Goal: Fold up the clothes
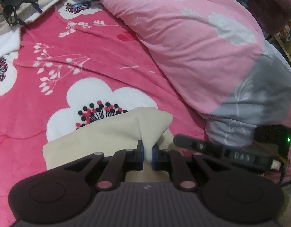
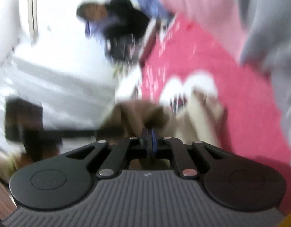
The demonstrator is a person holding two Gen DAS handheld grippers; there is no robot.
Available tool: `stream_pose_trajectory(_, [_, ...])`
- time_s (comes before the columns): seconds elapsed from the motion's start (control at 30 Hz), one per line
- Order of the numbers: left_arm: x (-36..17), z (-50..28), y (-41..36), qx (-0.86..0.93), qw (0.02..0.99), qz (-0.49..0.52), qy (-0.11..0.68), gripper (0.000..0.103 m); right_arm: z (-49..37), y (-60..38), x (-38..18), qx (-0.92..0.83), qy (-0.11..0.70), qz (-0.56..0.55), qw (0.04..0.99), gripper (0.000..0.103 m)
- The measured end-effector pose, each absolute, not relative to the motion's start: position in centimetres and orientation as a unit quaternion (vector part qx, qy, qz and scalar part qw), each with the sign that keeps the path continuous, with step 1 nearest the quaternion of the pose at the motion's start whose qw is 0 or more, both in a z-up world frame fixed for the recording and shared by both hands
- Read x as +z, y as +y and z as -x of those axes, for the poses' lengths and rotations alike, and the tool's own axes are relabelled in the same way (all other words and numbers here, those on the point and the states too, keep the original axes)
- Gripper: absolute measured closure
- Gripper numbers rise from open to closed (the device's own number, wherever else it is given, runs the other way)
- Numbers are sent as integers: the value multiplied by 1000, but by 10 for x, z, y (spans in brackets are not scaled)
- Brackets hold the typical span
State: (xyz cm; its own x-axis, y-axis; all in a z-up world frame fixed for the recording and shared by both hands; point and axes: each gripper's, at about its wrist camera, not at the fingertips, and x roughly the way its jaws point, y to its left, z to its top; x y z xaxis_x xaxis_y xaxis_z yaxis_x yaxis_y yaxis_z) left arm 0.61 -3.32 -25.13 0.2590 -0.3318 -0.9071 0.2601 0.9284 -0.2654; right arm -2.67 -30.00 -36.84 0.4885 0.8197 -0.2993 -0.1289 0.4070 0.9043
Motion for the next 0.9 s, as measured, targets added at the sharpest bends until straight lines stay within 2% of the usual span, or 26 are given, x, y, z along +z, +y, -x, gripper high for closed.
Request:
stream_pose_trajectory(0.07, [-252,-8,-34,-186,792,33,580,95,23,-287,-379,332,417,-421,734,98])
stream_pose_trajectory(0.17, [-257,-9,-35,-183,790,40,584,95,38,-249,-408,344,513,-304,726,103])
stream_pose_trajectory(0.2, [-257,-9,-35,-182,790,40,584,95,42,-249,-404,348,507,-298,730,103])
stream_pose_trajectory(0.23, [-257,-8,-34,-182,791,40,583,95,44,-252,-399,349,501,-302,732,98])
stream_pose_trajectory(0.3, [-257,-9,-33,-178,791,45,583,95,44,-275,-380,332,464,-341,747,97])
stream_pose_trajectory(0.33, [-257,-9,-33,-179,791,46,583,95,43,-286,-371,312,441,-347,767,95])
stream_pose_trajectory(0.43, [-257,-10,-33,-180,791,45,583,95,35,-299,-367,292,415,-331,796,69])
stream_pose_trajectory(0.57, [-262,-12,-36,-179,790,46,585,94,20,-283,-376,325,424,-283,796,65])
stream_pose_trajectory(0.6, [-264,-14,-38,-178,790,46,585,94,17,-275,-380,329,431,-271,795,65])
stream_pose_trajectory(0.63, [-267,-15,-39,-178,790,49,585,94,10,-264,-387,325,433,-267,797,69])
stream_pose_trajectory(0.67, [-269,-17,-41,-178,790,54,584,94,5,-261,-392,320,432,-277,796,82])
stream_pose_trajectory(0.73, [-275,-22,-46,-186,790,59,581,94,8,-281,-395,302,421,-347,782,93])
stream_pose_trajectory(0.9, [-313,-33,-66,-196,784,60,586,93,17,-279,-413,254,414,-390,782,94])
